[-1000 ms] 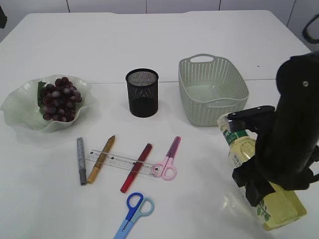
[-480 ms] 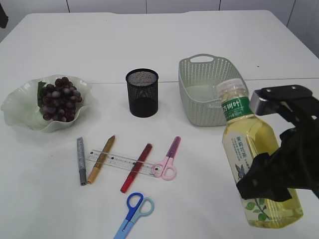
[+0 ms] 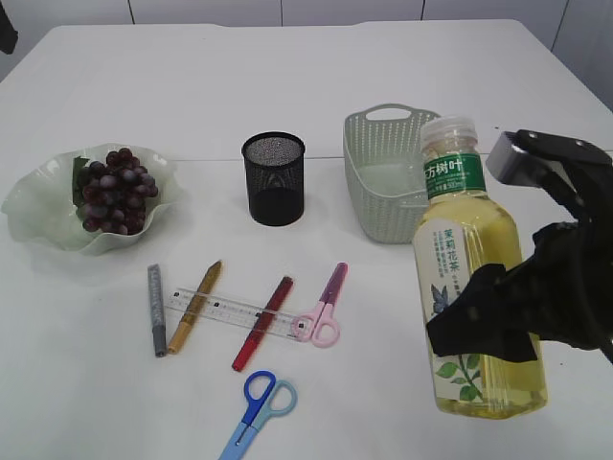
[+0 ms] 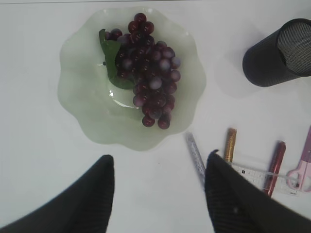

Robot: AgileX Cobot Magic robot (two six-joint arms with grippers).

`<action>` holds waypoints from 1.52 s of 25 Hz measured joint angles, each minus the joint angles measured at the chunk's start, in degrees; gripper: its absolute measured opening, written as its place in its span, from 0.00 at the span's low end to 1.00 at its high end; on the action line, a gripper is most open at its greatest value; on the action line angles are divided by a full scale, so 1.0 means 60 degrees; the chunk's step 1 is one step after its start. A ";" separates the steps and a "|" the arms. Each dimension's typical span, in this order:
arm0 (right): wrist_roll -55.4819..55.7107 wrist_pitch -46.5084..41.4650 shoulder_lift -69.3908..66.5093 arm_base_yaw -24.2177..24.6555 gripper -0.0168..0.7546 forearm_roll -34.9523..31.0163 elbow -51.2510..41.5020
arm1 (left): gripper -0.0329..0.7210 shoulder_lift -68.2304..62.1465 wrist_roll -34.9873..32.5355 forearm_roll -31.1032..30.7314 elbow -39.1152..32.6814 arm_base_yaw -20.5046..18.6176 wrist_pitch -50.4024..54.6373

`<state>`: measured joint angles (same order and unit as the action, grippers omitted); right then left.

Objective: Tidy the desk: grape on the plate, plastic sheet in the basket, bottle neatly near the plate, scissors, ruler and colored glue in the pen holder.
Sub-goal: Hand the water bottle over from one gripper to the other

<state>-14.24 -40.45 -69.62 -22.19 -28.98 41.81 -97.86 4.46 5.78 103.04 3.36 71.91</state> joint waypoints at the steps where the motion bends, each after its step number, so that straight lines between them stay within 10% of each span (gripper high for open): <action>1: -0.0199 0.0016 0.0000 0.0000 0.56 -0.0311 0.0000 | 0.62 0.0000 0.0014 0.0074 0.0000 0.0000 0.0000; 14: -0.6158 0.0116 0.0000 0.0000 0.56 -0.5940 -0.0014 | 0.66 0.0000 -0.2264 0.3284 0.0000 0.0000 0.0000; 38: -0.7144 -0.0622 0.0000 0.0000 0.56 -0.7215 -0.0014 | 0.66 0.0000 -1.0117 1.1237 -0.5343 -0.0890 -0.0521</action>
<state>-57.11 -44.18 -69.62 -22.19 -72.27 41.72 -97.86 -56.24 73.20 70.99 -1.98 68.79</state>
